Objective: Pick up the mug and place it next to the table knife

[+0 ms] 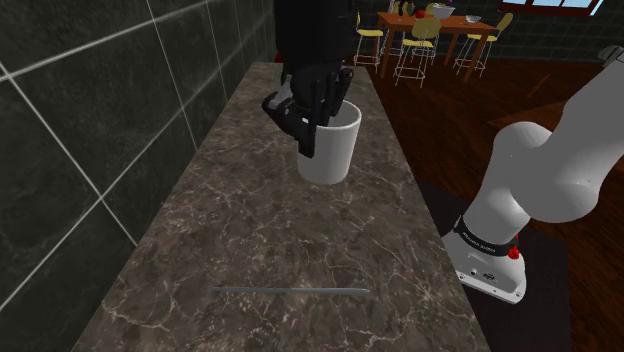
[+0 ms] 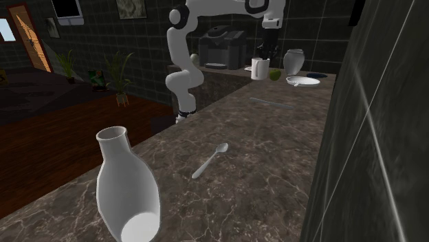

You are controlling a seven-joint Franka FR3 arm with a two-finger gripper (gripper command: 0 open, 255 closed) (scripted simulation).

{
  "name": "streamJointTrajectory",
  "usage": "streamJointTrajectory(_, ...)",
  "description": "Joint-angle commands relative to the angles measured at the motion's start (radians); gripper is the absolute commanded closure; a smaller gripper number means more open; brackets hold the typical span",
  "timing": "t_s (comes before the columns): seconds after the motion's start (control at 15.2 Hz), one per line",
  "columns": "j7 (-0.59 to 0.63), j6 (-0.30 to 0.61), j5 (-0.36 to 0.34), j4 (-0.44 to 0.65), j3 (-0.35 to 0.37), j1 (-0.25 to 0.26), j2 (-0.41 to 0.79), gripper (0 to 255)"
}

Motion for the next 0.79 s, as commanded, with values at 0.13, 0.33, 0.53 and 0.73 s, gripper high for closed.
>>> streamJointTrajectory(0.13,0.1,-0.013,0.015,0.021,0.066,0.033,0.006,255)
streamJointTrajectory(0.33,0.18,-0.02,0.018,0.05,0.122,0.056,0.028,255)
streamJointTrajectory(0.53,0.265,-0.027,0.012,0.089,0.181,0.079,0.062,255)
streamJointTrajectory(0.73,0.358,-0.034,-0.006,0.139,0.245,0.101,0.112,255)
